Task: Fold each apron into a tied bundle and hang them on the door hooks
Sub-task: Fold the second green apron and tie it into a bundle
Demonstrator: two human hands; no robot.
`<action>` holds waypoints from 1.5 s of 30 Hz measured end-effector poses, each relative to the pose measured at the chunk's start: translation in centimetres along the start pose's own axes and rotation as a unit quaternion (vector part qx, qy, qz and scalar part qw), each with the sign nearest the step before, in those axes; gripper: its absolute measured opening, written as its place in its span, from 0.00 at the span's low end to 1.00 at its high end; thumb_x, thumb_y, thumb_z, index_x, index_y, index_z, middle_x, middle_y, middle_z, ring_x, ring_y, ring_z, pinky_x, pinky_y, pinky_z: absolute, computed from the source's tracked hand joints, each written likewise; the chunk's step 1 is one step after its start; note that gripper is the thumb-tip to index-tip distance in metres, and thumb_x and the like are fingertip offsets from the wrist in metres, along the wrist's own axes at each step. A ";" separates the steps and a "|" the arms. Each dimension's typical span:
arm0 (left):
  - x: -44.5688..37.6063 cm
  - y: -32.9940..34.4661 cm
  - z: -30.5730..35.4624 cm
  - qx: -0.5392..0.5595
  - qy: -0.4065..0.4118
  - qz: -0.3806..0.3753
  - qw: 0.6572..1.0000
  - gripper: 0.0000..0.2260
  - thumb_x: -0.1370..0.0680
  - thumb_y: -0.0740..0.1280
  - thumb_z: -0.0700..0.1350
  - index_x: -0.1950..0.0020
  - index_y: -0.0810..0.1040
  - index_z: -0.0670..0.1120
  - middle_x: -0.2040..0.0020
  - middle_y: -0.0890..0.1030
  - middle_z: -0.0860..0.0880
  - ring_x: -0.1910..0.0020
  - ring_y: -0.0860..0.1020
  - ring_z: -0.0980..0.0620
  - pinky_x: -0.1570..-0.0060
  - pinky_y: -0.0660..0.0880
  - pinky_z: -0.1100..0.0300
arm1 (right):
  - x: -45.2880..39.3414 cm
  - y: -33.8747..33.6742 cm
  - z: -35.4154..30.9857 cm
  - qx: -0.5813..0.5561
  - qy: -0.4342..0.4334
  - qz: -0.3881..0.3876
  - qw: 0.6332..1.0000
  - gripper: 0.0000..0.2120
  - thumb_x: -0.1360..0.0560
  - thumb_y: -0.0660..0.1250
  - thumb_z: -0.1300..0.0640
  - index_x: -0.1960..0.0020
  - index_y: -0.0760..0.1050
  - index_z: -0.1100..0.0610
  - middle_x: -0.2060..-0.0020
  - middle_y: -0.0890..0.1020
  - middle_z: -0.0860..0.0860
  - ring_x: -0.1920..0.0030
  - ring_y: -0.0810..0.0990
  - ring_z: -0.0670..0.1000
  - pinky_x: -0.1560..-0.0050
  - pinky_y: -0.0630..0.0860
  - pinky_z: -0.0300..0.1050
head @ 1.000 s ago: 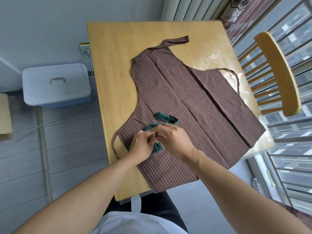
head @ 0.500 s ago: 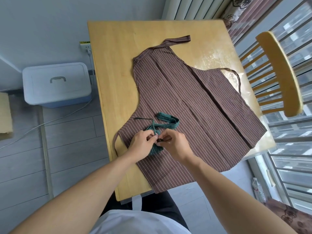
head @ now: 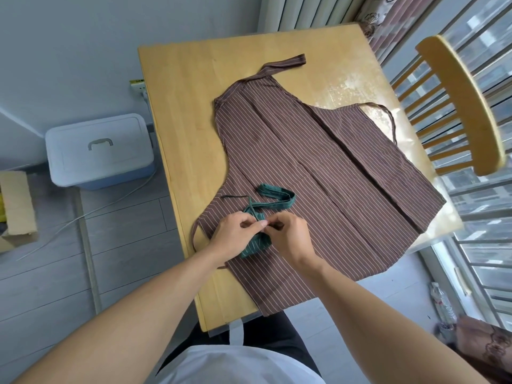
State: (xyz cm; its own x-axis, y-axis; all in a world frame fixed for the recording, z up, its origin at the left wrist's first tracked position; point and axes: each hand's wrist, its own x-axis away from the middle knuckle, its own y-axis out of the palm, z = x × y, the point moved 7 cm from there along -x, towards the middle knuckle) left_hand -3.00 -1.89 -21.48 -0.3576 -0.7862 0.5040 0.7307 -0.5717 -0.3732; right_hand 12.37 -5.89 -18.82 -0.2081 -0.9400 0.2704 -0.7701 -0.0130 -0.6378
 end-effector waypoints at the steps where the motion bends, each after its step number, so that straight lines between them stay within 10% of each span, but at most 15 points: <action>1: 0.1 0.0 0.0 -0.004 0.004 -0.007 1.000 0.09 0.25 0.74 0.55 0.51 0.83 0.51 0.53 0.81 0.56 0.52 0.79 0.60 0.53 0.75 0.64 | -0.1 0.1 0.1 -0.005 0.004 -0.003 1.000 0.03 0.26 0.77 0.57 0.54 0.84 0.53 0.60 0.84 0.44 0.60 0.83 0.42 0.56 0.82 0.40; 5: 0.1 0.1 0.1 -0.041 0.025 0.023 0.999 0.08 0.26 0.75 0.42 0.49 0.82 0.51 0.54 0.81 0.57 0.53 0.79 0.60 0.49 0.78 0.64 | 0.2 0.3 0.0 -0.008 -0.002 -0.008 1.000 0.02 0.25 0.75 0.55 0.55 0.82 0.51 0.63 0.84 0.42 0.61 0.82 0.42 0.57 0.82 0.39; 35: 0.2 -0.6 0.2 -0.060 0.025 0.026 0.998 0.04 0.22 0.73 0.44 0.50 0.82 0.53 0.55 0.83 0.57 0.55 0.81 0.61 0.53 0.79 0.65 | 1.6 1.7 -1.2 0.085 -0.095 0.032 0.991 0.14 0.23 0.72 0.60 0.37 0.83 0.56 0.46 0.83 0.49 0.48 0.81 0.48 0.43 0.80 0.45; 45: 1.2 -1.1 0.6 -0.046 0.034 0.083 0.995 0.10 0.24 0.73 0.40 0.51 0.73 0.51 0.56 0.82 0.56 0.57 0.80 0.62 0.61 0.73 0.75 | 2.3 1.7 -2.5 0.126 -0.196 0.062 0.970 0.09 0.26 0.74 0.65 0.46 0.85 0.59 0.54 0.86 0.49 0.54 0.75 0.46 0.51 0.75 0.34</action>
State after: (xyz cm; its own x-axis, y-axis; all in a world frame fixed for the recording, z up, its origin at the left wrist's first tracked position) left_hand -3.90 -2.10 -20.03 -0.2781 -0.8838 0.3762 0.7276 -0.4495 -0.5182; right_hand 9.09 -7.27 -17.51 -0.0055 -0.9965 -0.0830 -0.5718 0.0712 -0.8173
